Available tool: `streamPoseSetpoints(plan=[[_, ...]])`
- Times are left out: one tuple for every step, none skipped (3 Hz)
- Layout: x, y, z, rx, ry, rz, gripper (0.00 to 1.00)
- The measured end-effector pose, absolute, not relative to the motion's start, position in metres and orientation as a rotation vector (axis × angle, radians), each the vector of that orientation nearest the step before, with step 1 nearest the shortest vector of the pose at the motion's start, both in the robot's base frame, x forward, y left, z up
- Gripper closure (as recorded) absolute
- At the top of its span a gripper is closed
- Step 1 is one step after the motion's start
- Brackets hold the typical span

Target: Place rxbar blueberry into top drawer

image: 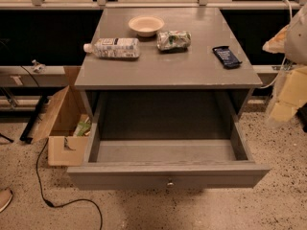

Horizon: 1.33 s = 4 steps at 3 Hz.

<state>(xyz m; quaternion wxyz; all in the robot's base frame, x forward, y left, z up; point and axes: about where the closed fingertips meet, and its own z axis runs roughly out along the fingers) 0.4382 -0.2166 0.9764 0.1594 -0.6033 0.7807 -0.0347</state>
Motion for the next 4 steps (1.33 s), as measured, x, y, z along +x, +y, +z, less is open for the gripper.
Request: streamPoseSetpoints(plan=[[0.439, -0.218, 0.978, -1.704, 2.237, -0.097, 0.00], [0.439, -0.218, 0.978, -1.704, 2.237, -0.097, 0.00], [0.441, -0.220, 0.978, -1.683, 2.234, -0.089, 0.00], [0.469, -0.228, 0.962, -1.622, 2.257, -0.038, 0.00]])
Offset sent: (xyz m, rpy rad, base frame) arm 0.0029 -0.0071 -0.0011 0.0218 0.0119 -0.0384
